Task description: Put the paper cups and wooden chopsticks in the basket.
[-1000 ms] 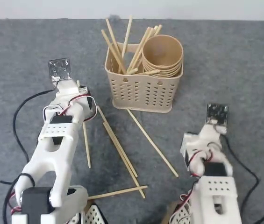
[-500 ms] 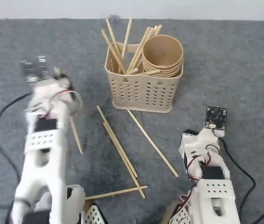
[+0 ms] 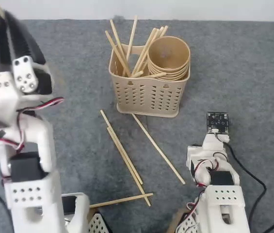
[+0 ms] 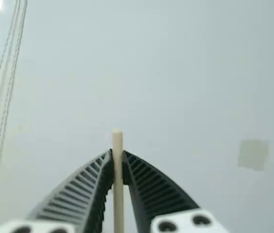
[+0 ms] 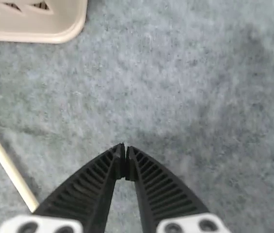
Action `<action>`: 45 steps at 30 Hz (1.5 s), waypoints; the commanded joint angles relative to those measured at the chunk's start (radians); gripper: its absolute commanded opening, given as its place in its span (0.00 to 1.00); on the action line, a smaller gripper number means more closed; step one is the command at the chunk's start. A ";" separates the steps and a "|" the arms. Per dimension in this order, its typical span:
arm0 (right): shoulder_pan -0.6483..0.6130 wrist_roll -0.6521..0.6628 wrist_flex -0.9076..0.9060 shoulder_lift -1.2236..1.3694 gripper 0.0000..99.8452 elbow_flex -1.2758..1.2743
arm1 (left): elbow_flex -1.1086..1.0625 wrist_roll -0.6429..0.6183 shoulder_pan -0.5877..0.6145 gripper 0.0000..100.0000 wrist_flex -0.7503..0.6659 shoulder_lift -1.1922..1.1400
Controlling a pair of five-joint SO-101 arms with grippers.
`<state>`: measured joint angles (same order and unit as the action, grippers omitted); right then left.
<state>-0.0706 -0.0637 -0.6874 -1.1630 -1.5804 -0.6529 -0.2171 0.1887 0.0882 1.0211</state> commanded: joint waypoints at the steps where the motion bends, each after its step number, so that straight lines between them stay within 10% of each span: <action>1: 0.012 0.020 -0.005 -0.018 0.01 0.054 | 0.127 0.008 -0.103 0.01 -0.031 -0.038; 17: 0.012 0.043 -0.002 -0.018 0.01 0.054 | 0.329 0.002 -0.311 0.01 -0.034 -0.430; 29: 0.012 0.078 0.005 -0.018 0.01 0.055 | 0.232 -0.121 -0.269 0.05 -0.311 -0.643; 45: 0.012 0.078 0.024 -0.018 0.01 0.052 | 0.300 -0.135 -0.265 0.10 -0.270 -0.621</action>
<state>-0.0706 0.0023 -0.6874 -1.1630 -1.5804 -0.3966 -0.3383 -0.0829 -0.1834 0.3659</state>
